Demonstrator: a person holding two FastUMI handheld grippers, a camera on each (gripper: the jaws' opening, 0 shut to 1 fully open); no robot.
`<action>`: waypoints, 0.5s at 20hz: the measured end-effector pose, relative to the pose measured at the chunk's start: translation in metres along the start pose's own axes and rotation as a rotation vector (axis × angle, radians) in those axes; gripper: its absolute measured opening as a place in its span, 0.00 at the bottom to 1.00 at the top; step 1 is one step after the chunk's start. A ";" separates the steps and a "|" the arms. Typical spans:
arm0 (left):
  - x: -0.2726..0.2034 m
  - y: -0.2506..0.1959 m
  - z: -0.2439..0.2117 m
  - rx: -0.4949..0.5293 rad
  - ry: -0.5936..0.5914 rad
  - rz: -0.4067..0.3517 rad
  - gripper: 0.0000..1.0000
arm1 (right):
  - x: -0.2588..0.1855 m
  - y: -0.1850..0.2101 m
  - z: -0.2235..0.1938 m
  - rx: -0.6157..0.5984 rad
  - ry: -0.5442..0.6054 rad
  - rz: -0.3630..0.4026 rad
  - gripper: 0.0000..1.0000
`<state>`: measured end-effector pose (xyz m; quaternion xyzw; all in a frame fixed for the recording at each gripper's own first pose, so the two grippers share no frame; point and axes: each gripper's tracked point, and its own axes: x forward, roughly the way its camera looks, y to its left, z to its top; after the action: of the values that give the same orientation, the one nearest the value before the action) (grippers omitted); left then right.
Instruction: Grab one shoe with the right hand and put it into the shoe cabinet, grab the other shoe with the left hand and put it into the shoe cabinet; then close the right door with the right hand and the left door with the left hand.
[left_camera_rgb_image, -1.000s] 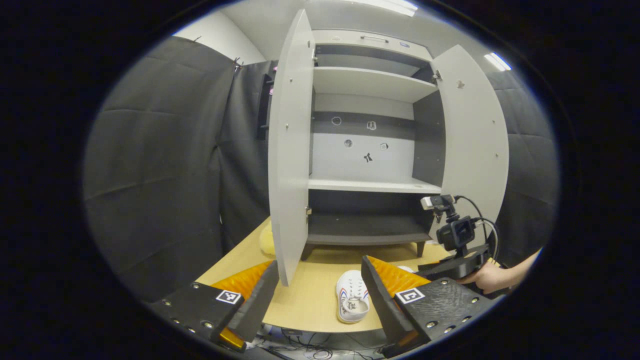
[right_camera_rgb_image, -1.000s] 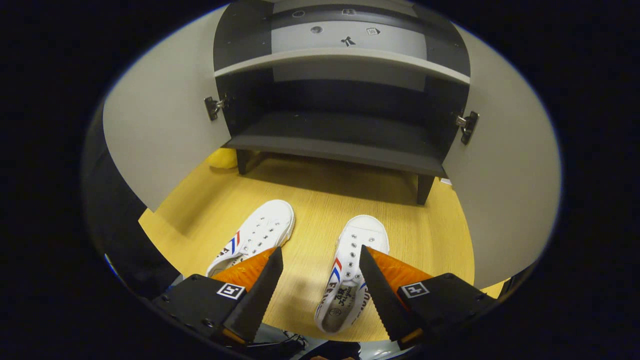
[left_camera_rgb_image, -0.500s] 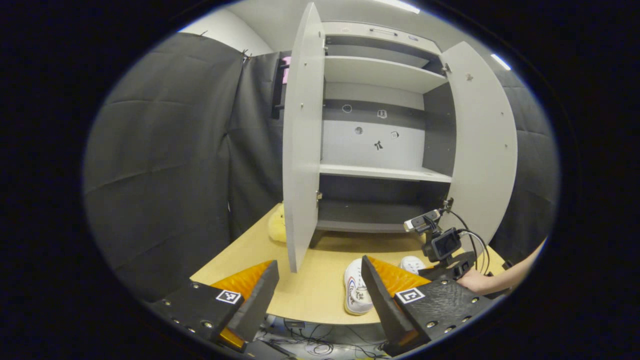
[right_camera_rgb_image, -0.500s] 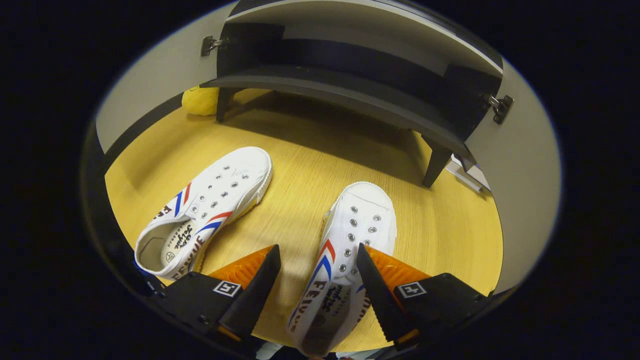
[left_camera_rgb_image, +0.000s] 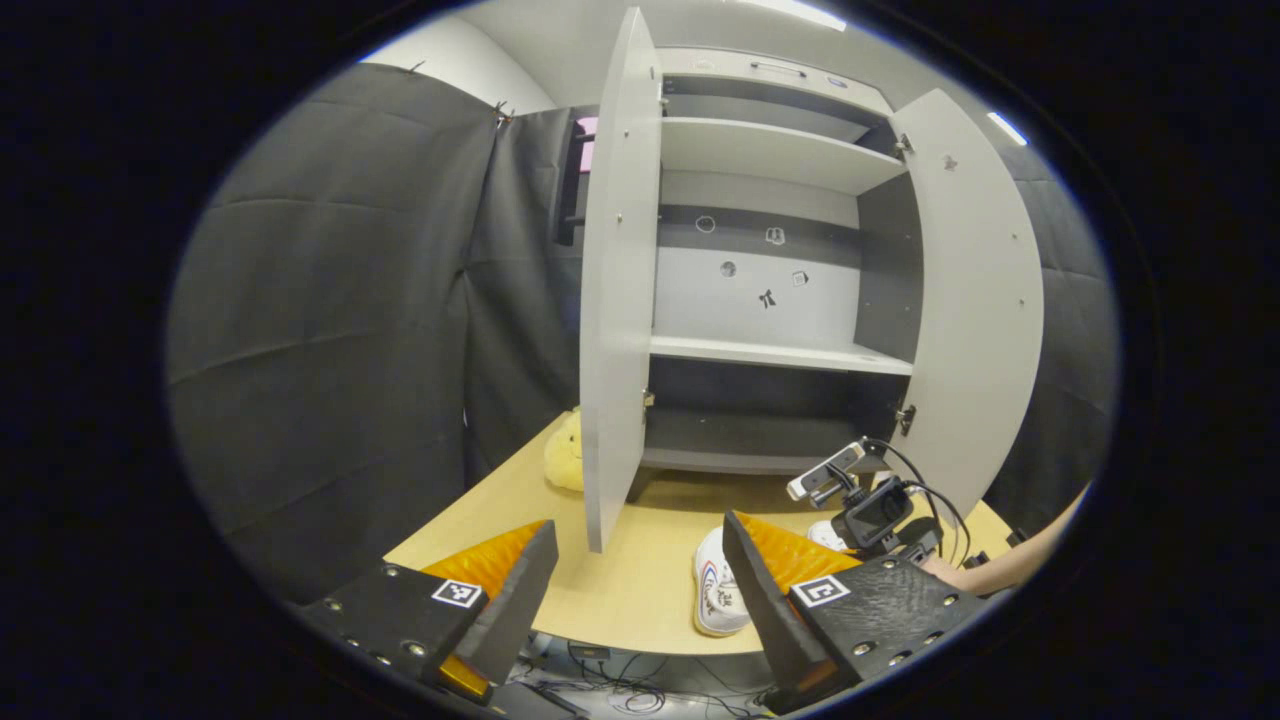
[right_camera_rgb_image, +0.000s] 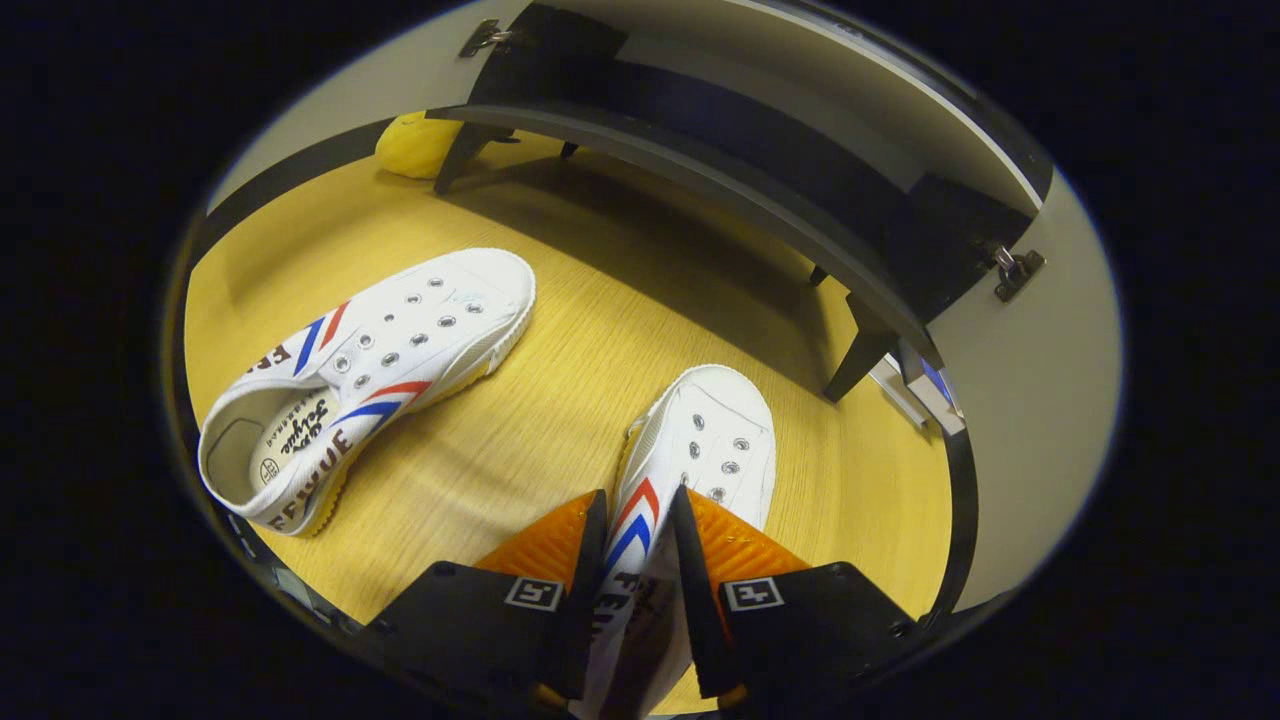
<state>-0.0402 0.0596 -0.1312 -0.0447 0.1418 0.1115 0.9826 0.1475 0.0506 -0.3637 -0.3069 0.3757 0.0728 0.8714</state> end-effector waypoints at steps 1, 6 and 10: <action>-0.001 0.000 -0.002 0.005 0.003 -0.002 0.95 | 0.007 -0.001 -0.003 0.010 0.006 0.000 0.28; -0.002 -0.006 0.003 0.023 0.001 -0.025 0.95 | -0.004 -0.002 -0.004 0.079 0.024 0.071 0.09; -0.003 -0.013 0.008 0.051 -0.014 -0.053 0.94 | -0.014 -0.008 -0.004 0.119 0.011 0.112 0.00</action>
<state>-0.0380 0.0477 -0.1217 -0.0225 0.1365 0.0823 0.9869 0.1379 0.0431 -0.3519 -0.2334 0.4005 0.0973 0.8807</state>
